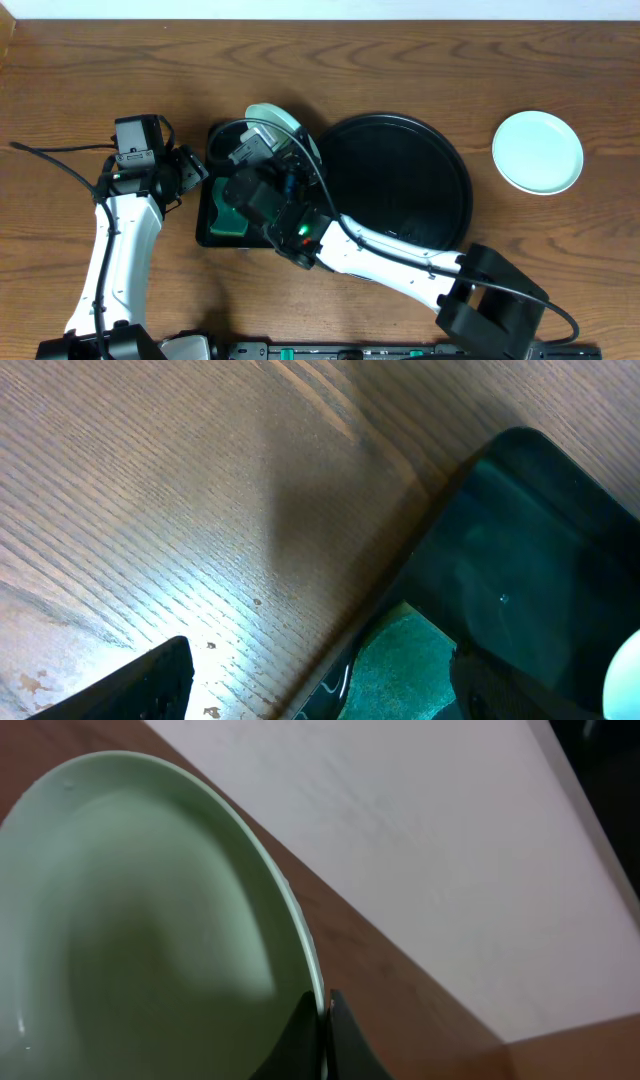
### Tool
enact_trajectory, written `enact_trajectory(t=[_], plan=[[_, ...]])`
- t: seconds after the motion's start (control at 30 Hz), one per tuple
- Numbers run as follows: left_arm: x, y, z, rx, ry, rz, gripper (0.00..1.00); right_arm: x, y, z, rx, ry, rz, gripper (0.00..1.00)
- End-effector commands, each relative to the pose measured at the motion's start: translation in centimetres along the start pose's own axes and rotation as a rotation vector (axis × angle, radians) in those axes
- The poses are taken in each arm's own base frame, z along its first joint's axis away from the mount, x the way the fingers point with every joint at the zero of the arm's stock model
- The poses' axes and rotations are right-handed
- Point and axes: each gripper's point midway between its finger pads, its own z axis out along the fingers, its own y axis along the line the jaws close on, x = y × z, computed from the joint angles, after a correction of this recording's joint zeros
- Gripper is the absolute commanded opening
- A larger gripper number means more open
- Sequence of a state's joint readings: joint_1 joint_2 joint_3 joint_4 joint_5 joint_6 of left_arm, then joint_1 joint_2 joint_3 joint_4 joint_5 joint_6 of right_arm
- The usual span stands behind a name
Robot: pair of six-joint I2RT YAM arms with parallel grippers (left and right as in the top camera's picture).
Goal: Clean dirty plates on tray and stack at the side
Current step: 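Carry the pale green plate right toward the plate stack with the right gripper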
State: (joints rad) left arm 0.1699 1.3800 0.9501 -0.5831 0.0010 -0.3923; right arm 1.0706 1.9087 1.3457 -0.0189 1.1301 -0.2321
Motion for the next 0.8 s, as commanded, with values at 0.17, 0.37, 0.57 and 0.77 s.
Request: enact_trajectory(t=[0.17,0.37,0.57,0.77], plan=[[-0.8,-0.2,-0.5,0.007,-0.021,-0.006,0.82,-1.7,1.3,0.4,-0.173,-0.034,0.196,0.01],[-0.8,-0.2,-0.5,0.007,-0.021,-0.006,0.82,-3.5,0.2,-0.3,-0.28,-0.055,0.369,0.01],[-0.8,-0.2,-0.5,0.007,-0.021,-0.007,0.82,-4.1,-3.6,-0.3,-0.487,0.014,0.66,0.01],[-0.8,-0.2,-0.5,0.007,-0.021,-0.007,0.82,-1.1,-7.5,1.6,-0.703,0.216,0.925,0.01]])
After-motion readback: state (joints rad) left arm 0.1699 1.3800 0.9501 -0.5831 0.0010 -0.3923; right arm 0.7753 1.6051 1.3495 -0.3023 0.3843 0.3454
